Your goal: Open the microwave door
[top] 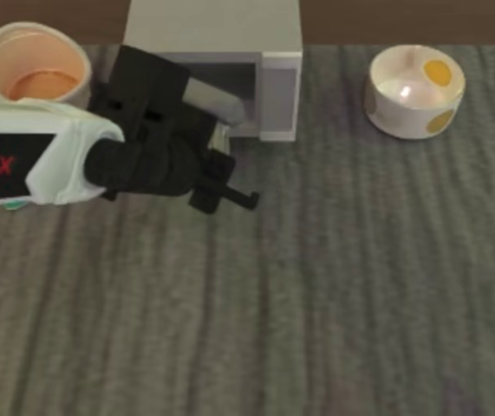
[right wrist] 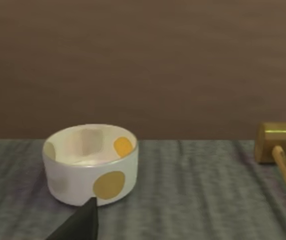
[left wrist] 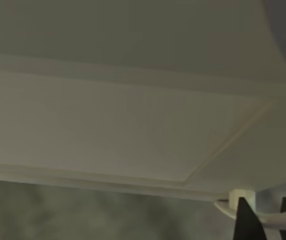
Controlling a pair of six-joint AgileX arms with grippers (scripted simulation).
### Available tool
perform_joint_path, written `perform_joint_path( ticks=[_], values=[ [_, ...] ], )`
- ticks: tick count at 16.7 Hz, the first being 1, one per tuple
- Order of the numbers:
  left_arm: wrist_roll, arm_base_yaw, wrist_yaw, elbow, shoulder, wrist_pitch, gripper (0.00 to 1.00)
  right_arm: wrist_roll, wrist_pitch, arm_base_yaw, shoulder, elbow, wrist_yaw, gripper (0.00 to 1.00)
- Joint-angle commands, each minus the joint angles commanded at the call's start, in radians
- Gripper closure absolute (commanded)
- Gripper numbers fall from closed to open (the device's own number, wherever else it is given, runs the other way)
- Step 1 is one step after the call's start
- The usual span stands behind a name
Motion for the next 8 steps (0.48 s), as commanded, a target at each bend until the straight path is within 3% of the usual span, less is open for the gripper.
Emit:
perform_joint_path(
  ticks=[8],
  values=[
    [0.013, 0.006, 0.009, -0.007, -0.004, -0.001, 1.00, 0.000, 0.000, 0.000, 0.000, 0.000, 0.000, 0.00]
  ],
)
